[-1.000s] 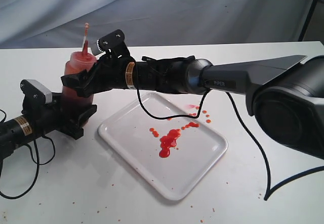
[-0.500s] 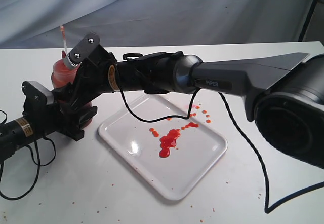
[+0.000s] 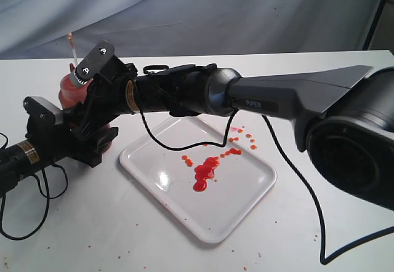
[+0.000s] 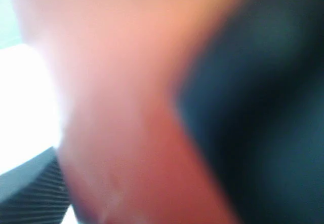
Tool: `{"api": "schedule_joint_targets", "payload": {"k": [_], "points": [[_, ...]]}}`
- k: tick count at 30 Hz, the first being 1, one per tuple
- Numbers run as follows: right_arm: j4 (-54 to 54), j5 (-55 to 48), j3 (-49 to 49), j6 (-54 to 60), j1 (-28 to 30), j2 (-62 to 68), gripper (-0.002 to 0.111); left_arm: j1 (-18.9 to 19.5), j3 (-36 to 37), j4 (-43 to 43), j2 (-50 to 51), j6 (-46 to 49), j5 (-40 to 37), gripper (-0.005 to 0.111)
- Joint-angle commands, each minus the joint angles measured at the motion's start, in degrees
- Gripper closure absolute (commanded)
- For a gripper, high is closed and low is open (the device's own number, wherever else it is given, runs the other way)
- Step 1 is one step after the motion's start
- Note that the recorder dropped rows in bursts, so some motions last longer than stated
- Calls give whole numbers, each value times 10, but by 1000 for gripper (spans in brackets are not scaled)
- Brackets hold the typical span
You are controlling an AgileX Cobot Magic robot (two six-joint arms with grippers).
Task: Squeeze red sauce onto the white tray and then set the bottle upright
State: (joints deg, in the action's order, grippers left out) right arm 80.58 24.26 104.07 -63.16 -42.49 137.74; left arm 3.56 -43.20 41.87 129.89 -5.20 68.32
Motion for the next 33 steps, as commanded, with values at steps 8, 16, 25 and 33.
{"api": "schedule_joint_targets", "payload": {"k": [8, 16, 25, 33], "points": [[13, 18, -7, -3, -10, 5, 89, -2, -4, -24, -5, -7, 16, 13], [4, 18, -7, -3, -10, 5, 89, -2, -4, -21, -5, 5, 16, 13], [5, 16, -7, -1, -10, 5, 89, -2, -3, -13, -5, 11, 16, 2], [-11, 9, -7, -1, -10, 5, 89, 5, -3, 10, -5, 15, 16, 2]]}}
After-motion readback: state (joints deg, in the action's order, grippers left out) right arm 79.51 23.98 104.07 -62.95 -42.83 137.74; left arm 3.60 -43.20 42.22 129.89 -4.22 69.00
